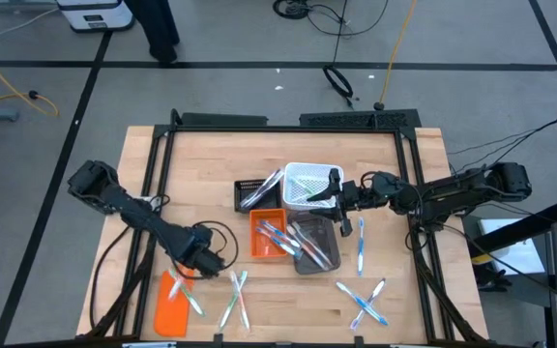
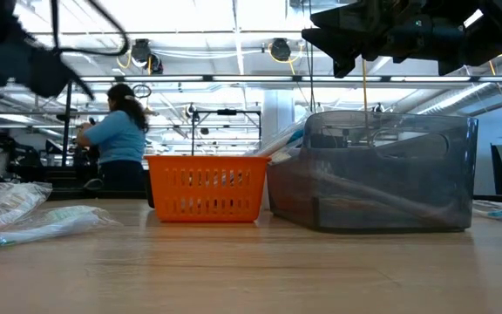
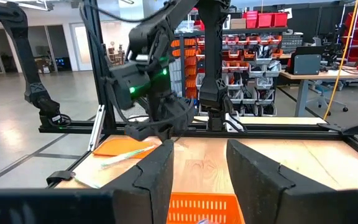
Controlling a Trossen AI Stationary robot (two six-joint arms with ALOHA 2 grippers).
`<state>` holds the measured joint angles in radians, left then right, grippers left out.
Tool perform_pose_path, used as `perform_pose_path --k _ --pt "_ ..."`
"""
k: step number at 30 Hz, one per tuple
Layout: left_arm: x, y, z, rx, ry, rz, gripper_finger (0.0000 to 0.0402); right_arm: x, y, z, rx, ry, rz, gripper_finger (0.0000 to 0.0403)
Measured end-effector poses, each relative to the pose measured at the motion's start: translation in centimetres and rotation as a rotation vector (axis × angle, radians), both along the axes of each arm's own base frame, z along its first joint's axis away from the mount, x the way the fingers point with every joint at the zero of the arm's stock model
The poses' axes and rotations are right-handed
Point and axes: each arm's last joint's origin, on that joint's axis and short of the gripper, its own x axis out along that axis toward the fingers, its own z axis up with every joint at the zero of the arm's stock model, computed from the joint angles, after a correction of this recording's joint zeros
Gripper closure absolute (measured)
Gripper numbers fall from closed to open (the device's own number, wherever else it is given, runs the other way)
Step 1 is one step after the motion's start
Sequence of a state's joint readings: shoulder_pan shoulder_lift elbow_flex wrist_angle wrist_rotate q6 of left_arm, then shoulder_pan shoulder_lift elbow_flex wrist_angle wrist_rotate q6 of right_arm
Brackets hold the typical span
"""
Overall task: Pick & Place Toothbrushes
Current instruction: Put the orange toothbrush into the gray bin
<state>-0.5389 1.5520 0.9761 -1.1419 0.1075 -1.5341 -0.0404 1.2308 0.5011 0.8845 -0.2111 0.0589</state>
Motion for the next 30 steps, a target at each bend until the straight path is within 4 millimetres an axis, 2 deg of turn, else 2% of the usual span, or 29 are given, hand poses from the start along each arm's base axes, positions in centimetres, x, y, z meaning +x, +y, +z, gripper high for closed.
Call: perform_pose_path --k 9,19,25,30 --pt "3.2 0.1 4.9 0.128 -0.256 -0.184 0.0401 0.0 0.0 0.0 0.0 0.002 0.0 0.0264" --pt "5.9 0.0 10.6 0.437 -0.567 -0.432 0.0401 0.0 0.0 -0.2 0.001 0.021 0.0 0.0264" --pt "8.2 0.5 12.6 0.583 -0.72 -0.588 0.0401 0.0 0.0 -0.1 0.012 0.009 0.001 0.0264" --pt "10.2 1.6 13.6 0.671 -0.814 -0.689 0.0401 0.0 0.1 0.2 0.023 -0.021 0.006 0.0264"
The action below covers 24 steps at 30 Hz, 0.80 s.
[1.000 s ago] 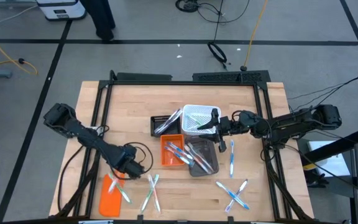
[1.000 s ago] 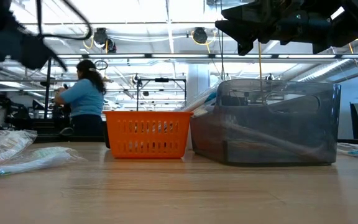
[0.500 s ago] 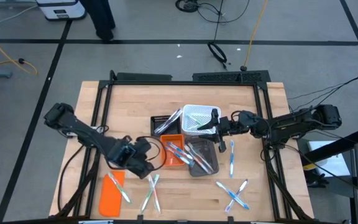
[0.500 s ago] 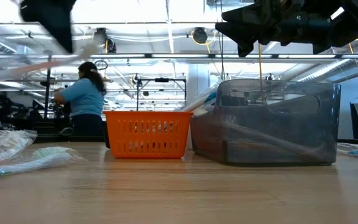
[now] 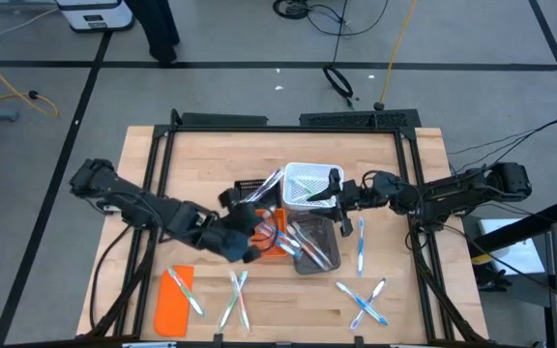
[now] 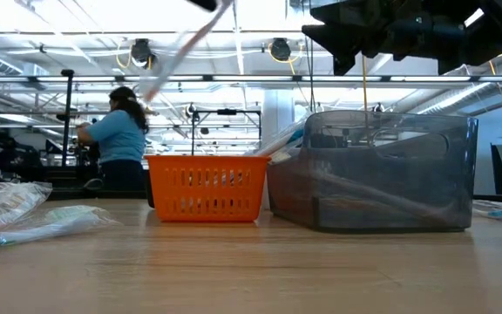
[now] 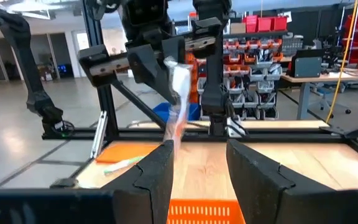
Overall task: Pick & Place Toothbrushes
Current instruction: Put the orange toothbrush into the gray bin
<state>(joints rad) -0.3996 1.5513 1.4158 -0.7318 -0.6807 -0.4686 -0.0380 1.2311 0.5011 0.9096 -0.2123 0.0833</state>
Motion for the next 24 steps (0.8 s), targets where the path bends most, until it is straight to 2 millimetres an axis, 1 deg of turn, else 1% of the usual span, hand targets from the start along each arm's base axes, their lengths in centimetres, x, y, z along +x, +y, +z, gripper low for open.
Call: perform_pose_path --k 6,10,14,20,24 --pt "1.8 1.7 1.1 0.075 -0.073 -0.097 0.0401 0.0 0.0 0.0 0.005 0.002 0.0 0.0264" --pt "2.6 2.6 1.8 0.118 -0.121 -0.116 0.0401 0.0 0.0 0.0 0.005 0.002 0.0 0.0264" --pt "3.3 3.4 2.3 0.114 -0.178 -0.168 0.0401 0.0 0.0 0.0 0.002 -0.001 0.0 0.0264" --pt "4.4 4.5 2.3 0.125 -0.28 -0.249 0.0401 0.0 0.0 0.4 0.001 -0.041 -0.003 0.0264" --pt "5.3 5.1 1.7 0.126 -0.327 -0.298 0.0401 -0.1 0.0 0.5 0.001 -0.055 -0.007 0.0264"
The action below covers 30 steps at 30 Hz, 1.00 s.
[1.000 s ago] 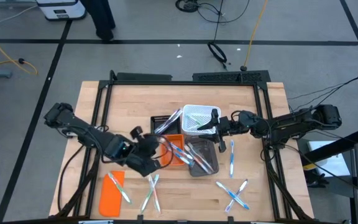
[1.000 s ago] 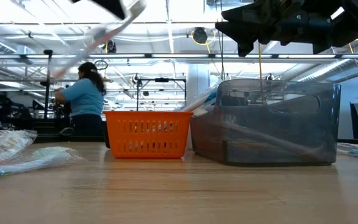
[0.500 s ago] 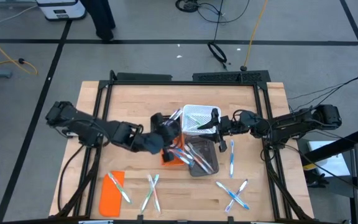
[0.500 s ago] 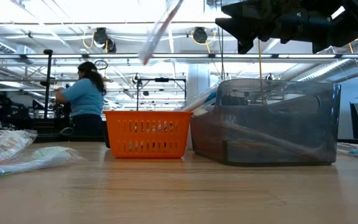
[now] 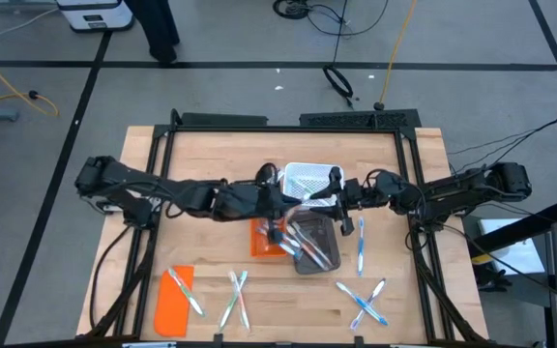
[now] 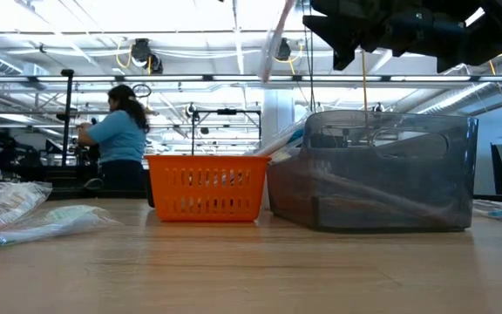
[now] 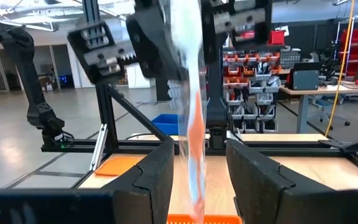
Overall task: Pick & Place Toothbrushes
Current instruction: Put the orange toothbrush into the gray bin
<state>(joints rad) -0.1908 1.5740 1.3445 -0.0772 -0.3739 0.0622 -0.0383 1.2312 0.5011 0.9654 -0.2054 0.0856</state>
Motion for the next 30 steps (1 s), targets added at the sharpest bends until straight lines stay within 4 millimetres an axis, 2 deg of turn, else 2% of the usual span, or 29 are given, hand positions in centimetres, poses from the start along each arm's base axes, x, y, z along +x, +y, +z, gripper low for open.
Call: perform_pose_path --k 6,9,20,23,28,30 --pt "1.6 0.8 -1.2 0.002 -0.044 -0.01 0.0401 0.0 -0.1 0.0 0.005 0.005 -0.034 0.0264" --pt "1.8 0.9 -1.5 0.002 -0.035 -0.012 0.0401 0.0 -0.3 -0.1 0.008 0.012 -0.082 0.0263" --pt "2.6 1.6 -1.8 0.024 -0.068 -0.016 0.0401 0.0 -0.2 -0.1 -0.033 0.008 -0.078 0.0266" --pt "2.7 1.8 -2.0 0.018 -0.063 -0.009 0.0401 0.0 -0.2 -0.1 -0.033 0.009 -0.077 0.0287" --pt "2.8 2.0 -2.0 0.018 -0.06 -0.004 0.0402 0.1 -0.2 -0.2 -0.034 0.016 -0.076 0.0366" --pt "2.8 2.0 -2.1 0.019 -0.054 -0.003 0.0401 0.1 -0.2 -0.3 -0.037 0.021 -0.076 0.0382"
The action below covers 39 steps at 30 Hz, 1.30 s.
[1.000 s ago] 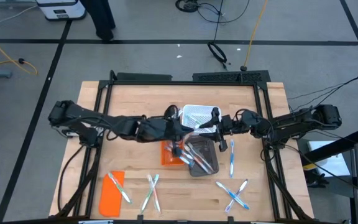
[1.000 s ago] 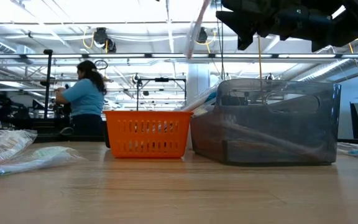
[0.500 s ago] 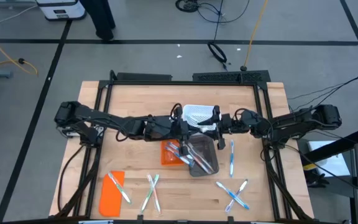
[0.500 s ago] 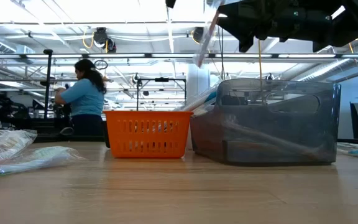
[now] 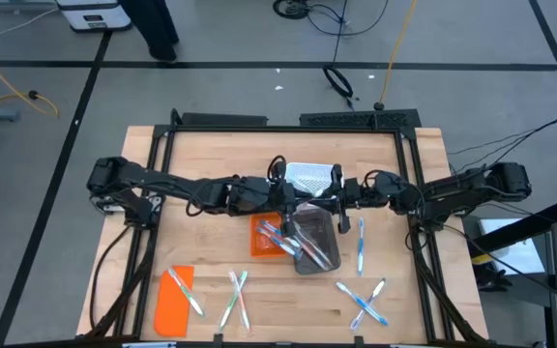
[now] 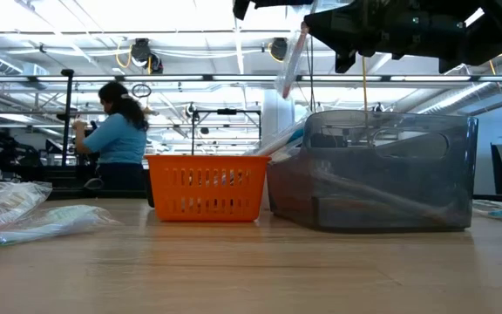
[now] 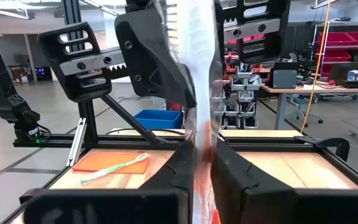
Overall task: Pick & Place Toothbrushes
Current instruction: Put the orange toothbrush into the gray bin
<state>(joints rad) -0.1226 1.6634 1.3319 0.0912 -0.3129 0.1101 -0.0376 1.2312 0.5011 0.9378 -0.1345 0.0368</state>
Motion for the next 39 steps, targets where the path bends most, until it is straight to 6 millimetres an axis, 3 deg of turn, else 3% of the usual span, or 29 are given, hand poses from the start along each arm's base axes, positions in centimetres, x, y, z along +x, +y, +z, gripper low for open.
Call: perform_pose_path --k 17,31,39 --pt "-0.6 0.4 -0.5 0.129 0.102 0.127 0.0317 0.0 -0.2 -0.1 0.03 0.018 -0.009 0.0394" --pt "-1.0 -0.3 -0.1 0.144 0.108 0.113 0.0314 -0.8 -0.2 0.5 0.024 0.037 -0.007 0.0394" --pt "-2.4 -1.0 0.6 0.244 0.159 0.195 0.0313 -1.2 -0.2 0.5 0.084 0.086 -0.001 0.0394"
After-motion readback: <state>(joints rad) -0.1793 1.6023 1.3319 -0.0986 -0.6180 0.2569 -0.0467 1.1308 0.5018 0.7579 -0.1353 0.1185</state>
